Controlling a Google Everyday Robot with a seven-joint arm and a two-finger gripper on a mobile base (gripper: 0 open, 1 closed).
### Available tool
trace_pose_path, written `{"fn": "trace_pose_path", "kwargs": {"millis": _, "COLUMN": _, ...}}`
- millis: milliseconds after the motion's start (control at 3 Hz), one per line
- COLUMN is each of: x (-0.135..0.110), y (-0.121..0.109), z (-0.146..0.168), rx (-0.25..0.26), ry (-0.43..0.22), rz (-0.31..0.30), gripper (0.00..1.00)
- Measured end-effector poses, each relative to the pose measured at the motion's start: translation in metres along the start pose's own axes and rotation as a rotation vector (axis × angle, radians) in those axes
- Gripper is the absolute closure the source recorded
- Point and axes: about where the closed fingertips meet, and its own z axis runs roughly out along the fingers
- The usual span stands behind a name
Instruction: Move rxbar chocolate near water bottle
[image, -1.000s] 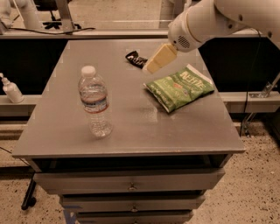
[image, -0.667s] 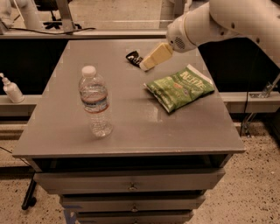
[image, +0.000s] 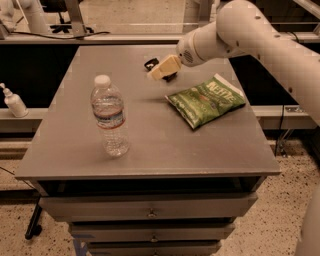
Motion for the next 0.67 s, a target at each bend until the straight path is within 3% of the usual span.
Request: {"fn": "trace_pose_path", "kwargs": {"millis": 667, "x": 0.02, "y": -0.021, "z": 0.047, "rx": 0.021, "ry": 0.041, "rz": 0.005, "gripper": 0.0}}
